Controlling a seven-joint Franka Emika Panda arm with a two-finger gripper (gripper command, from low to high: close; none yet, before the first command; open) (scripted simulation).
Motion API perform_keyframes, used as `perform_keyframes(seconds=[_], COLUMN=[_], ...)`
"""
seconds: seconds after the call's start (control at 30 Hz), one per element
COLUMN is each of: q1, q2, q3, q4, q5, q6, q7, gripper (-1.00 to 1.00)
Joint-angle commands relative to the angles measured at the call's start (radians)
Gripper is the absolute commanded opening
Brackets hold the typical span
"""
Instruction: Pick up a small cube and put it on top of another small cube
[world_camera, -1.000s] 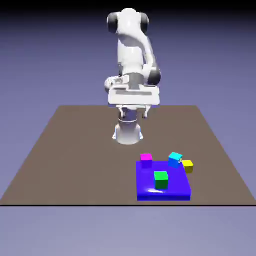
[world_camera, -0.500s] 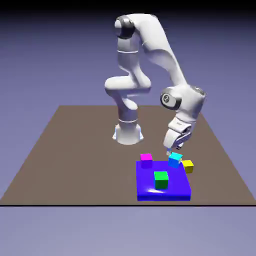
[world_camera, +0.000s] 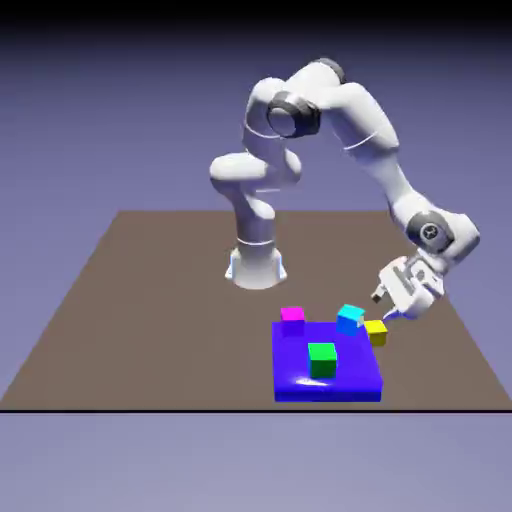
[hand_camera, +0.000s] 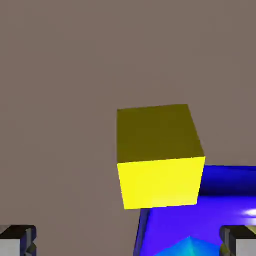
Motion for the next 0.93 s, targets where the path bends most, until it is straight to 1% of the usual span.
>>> perform_keyframes(seconds=[0.0,0.07,0.1,0.13,0.17,0.27,0.6,0.63,0.77,0.8,0.83,0.9], q1=[-0.019,-0.03,-0.032,-0.032,-0.032,-0.03,-0.218,-0.218,-0.245,-0.245,-0.245,-0.231], q2=[0.011,0.076,0.083,0.083,0.083,-0.009,-0.245,-0.245,-0.217,-0.217,-0.217,-0.232], q3=[-0.027,-0.092,-0.099,-0.099,-0.099,-0.026,-0.082,-0.082,-0.112,-0.112,-0.112,-0.096], q4=[0.022,-0.019,-0.024,-0.024,-0.024,0.03,0.093,0.093,-0.044,-0.044,-0.044,0.029], q5=[-0.008,-0.094,-0.104,-0.104,-0.104,0.026,0.451,0.451,0.4,0.4,0.4,0.427], q6=[0.022,0.104,0.113,0.113,0.113,0.007,-0.133,-0.133,0.017,0.017,0.017,-0.062], q7=[-0.027,0.018,0.023,0.023,0.023,-0.027,0.025,0.025,0.06,0.06,0.06,0.041], gripper=[0.0,0.0,0.0,-1.0,-1.0,-1.0,-1.0,-1.0,-1.0,1.0,1.0,1.0])
